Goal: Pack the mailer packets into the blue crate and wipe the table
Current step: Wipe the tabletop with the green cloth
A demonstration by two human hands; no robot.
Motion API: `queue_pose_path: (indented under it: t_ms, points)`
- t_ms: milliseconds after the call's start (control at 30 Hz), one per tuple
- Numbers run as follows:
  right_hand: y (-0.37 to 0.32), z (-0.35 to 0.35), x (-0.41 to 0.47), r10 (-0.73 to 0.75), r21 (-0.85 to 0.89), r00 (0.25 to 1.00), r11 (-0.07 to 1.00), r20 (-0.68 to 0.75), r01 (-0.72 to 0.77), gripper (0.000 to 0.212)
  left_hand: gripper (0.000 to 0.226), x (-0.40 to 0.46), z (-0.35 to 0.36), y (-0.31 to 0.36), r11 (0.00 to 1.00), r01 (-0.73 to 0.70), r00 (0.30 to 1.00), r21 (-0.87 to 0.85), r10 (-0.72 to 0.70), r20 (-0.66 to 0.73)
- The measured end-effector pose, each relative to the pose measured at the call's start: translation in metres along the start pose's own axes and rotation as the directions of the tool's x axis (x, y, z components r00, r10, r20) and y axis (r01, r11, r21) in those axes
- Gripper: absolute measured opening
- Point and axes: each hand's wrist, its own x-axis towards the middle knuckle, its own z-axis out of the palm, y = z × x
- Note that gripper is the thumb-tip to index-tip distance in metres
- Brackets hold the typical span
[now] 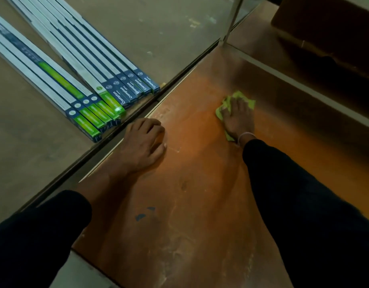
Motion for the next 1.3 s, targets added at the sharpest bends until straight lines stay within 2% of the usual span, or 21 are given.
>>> queue_pose_path:
  t_ms: [67,133,200,233,300,400,467,533,633,700,733,800,867,900,1000,1033,1067,1133,1200,1233,1300]
  points:
    - [-0.017,0.003,0.015,0.165,0.015,0.986,0.986,0.028,-0.166,0.071,0.05,0.001,0.0,0.002,1.0,0.014,1.0,0.001,-0.014,-0.018]
    - [-0.049,0.008,0.02,-0.044,0.034,0.999,0.998,0.016,0.043,0.072,0.05,0.001,0.0,0.002,1.0,0.012,1.0,0.003,-0.012,-0.019]
    - [-0.074,0.012,0.025,-0.354,0.044,0.935,0.935,0.028,0.352,0.068,0.05,0.001,0.0,0.002,1.0,0.011,1.0,0.007,-0.011,-0.016]
    - [-0.079,0.012,0.033,-0.431,0.046,0.901,0.902,0.043,0.429,0.066,0.05,0.001,0.0,0.001,1.0,0.015,1.0,0.009,-0.015,-0.012]
    - [-0.083,0.012,0.054,-0.403,0.044,0.914,0.915,0.048,0.401,0.066,0.05,0.001,0.001,0.0,1.0,0.022,1.0,0.017,-0.022,0.004]
    - [-0.09,0.012,0.083,-0.165,0.049,0.986,0.985,0.039,0.163,0.068,0.049,0.002,0.003,-0.001,0.999,0.026,1.0,0.027,-0.027,0.007]
    - [-0.108,0.013,0.092,-0.117,0.061,0.992,0.992,0.042,0.114,0.069,0.048,0.002,0.003,-0.001,1.0,0.019,1.0,0.023,-0.019,0.009]
    - [-0.126,0.015,0.09,-0.217,0.049,0.975,0.975,0.044,0.215,0.068,0.046,0.002,0.003,-0.002,1.0,0.019,1.0,0.02,-0.019,0.009]
    - [-0.126,0.013,0.077,-0.453,0.042,0.889,0.892,0.071,0.451,0.064,0.047,0.002,0.002,-0.003,0.999,0.013,1.0,0.032,-0.014,0.009]
    - [-0.109,0.011,0.071,-0.503,0.048,0.861,0.864,0.07,0.501,0.063,0.047,0.001,0.002,-0.001,0.999,0.016,1.0,0.036,-0.017,0.018]
    - [-0.098,0.01,0.07,-0.47,0.041,0.881,0.883,0.054,0.468,0.064,0.047,0.001,0.002,-0.001,0.999,0.019,1.0,0.035,-0.02,0.024]
    - [-0.079,0.007,0.067,-0.273,0.028,0.962,0.962,0.012,0.273,0.067,0.048,0.001,0.001,0.0,0.999,0.022,0.999,0.036,-0.023,0.033]
    - [-0.076,0.007,0.056,-0.109,0.024,0.994,0.994,0.001,0.109,0.069,0.049,0.002,-0.001,0.0,0.999,0.019,0.999,0.032,-0.02,0.029]
    - [-0.079,0.008,0.044,-0.124,0.026,0.992,0.992,0.008,0.124,0.068,0.049,0.001,-0.001,0.0,0.999,0.016,1.0,0.028,-0.016,0.022]
    - [-0.072,0.01,0.002,-0.35,0.028,0.936,0.937,0.041,0.349,0.064,0.048,-0.001,-0.002,0.001,1.0,0.005,1.0,0.019,-0.006,0.01]
    - [-0.063,0.01,-0.007,-0.35,0.009,0.936,0.937,0.038,0.35,0.064,0.048,-0.002,-0.002,0.001,1.0,0.012,1.0,0.011,-0.012,0.012]
    - [-0.052,0.009,-0.013,-0.275,-0.01,0.961,0.961,0.021,0.275,0.065,0.048,-0.003,-0.004,0.002,1.0,0.021,1.0,0.003,-0.021,0.015]
    - [-0.036,0.007,-0.025,0.026,-0.003,1.0,1.0,-0.001,-0.026,0.07,0.048,-0.004,-0.006,0.002,1.0,0.022,0.999,-0.021,-0.022,0.024]
    - [-0.042,0.007,-0.036,0.222,0.008,0.975,0.975,0.028,-0.223,0.071,0.047,-0.01,-0.008,-0.001,0.998,-0.001,1.0,-0.06,0.002,0.02]
    - [-0.054,0.007,-0.042,0.224,0.01,0.974,0.974,0.037,-0.224,0.07,0.047,-0.015,-0.01,-0.004,0.997,-0.016,1.0,-0.077,0.018,0.022]
    - [-0.09,0.009,-0.053,0.047,0.028,0.999,0.998,0.024,-0.048,0.068,0.047,-0.032,-0.017,-0.013,0.995,-0.037,0.999,-0.088,0.039,0.027]
